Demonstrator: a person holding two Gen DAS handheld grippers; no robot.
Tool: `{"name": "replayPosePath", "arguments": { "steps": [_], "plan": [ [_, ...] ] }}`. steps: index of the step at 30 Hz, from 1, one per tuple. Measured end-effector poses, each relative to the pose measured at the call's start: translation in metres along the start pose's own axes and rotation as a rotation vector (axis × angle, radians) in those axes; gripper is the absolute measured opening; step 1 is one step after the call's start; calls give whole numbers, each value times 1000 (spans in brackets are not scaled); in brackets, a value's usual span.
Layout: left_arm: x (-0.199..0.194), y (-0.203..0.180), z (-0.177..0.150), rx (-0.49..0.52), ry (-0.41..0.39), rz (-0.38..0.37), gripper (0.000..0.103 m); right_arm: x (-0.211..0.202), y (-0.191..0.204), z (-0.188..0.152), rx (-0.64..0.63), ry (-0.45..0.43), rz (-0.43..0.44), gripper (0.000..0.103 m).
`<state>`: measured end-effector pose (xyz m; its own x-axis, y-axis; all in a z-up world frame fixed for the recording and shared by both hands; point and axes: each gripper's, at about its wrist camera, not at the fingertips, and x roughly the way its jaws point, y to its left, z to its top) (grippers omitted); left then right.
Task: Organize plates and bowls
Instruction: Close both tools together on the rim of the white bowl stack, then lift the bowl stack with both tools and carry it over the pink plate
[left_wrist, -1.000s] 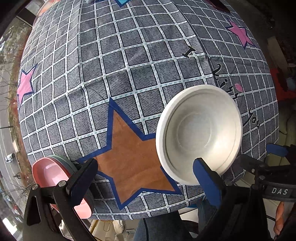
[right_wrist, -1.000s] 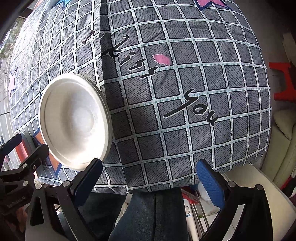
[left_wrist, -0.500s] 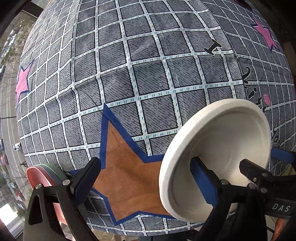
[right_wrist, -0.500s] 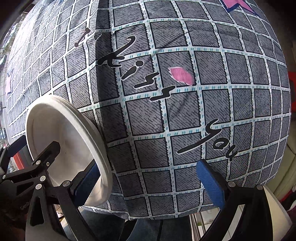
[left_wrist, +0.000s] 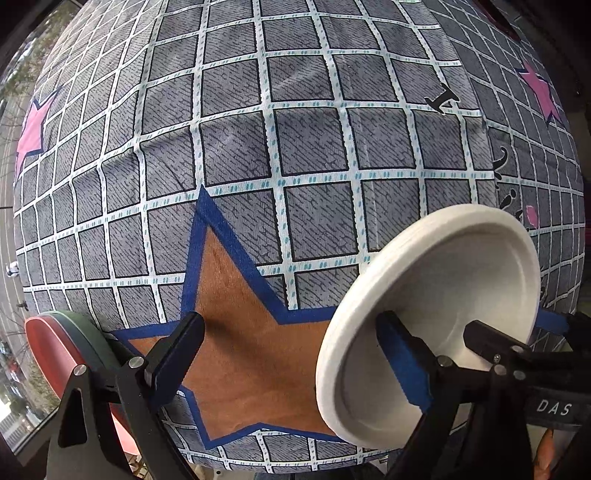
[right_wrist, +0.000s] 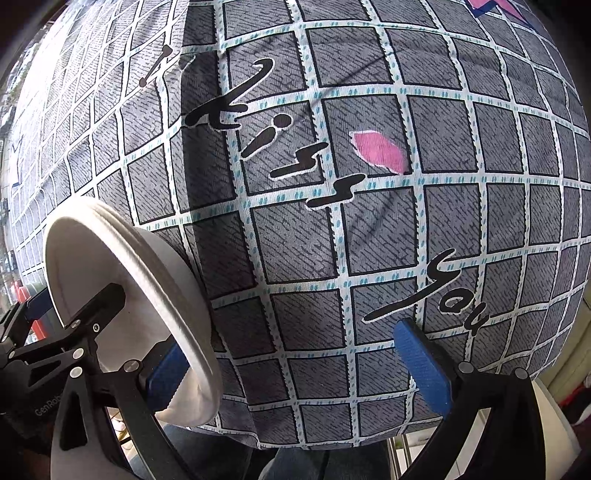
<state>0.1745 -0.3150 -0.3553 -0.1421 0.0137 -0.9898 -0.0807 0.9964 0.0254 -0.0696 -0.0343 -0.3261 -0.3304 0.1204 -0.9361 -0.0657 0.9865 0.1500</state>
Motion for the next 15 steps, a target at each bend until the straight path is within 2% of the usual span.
{"name": "replayPosePath", "arguments": {
  "steps": [1, 4, 6, 7, 8, 9, 10, 11, 15],
  "plan": [
    [-4, -2, 0, 8, -2, -6, 90, 2, 0, 6, -1, 5, -1, 103],
    [-11, -8, 0, 38, -7, -53, 68, 1, 6, 13, -17, -6, -9, 98],
    [-10, -15, -1, 51, 0, -84, 50, -4, 16, 10, -31, -21, -3, 78],
    [-10, -17, -1, 55, 2, -94, 46, -5, 21, 10, -35, -25, 9, 71],
    [-11, -19, 0, 63, 6, -106, 39, -6, 27, 10, -40, -22, 26, 57],
    [-10, -20, 0, 72, 7, -103, 38, -5, 32, 11, -44, -13, 48, 42],
    [-11, -23, 1, 80, 7, -100, 38, -2, 38, 12, -46, 2, 69, 37],
    [-11, -22, 1, 87, 10, -102, 38, 0, 43, 12, -43, 8, 85, 28],
    [-9, -20, -2, 105, 28, -114, 38, 1, 61, 12, -64, 10, 50, 26]
  ]
}}
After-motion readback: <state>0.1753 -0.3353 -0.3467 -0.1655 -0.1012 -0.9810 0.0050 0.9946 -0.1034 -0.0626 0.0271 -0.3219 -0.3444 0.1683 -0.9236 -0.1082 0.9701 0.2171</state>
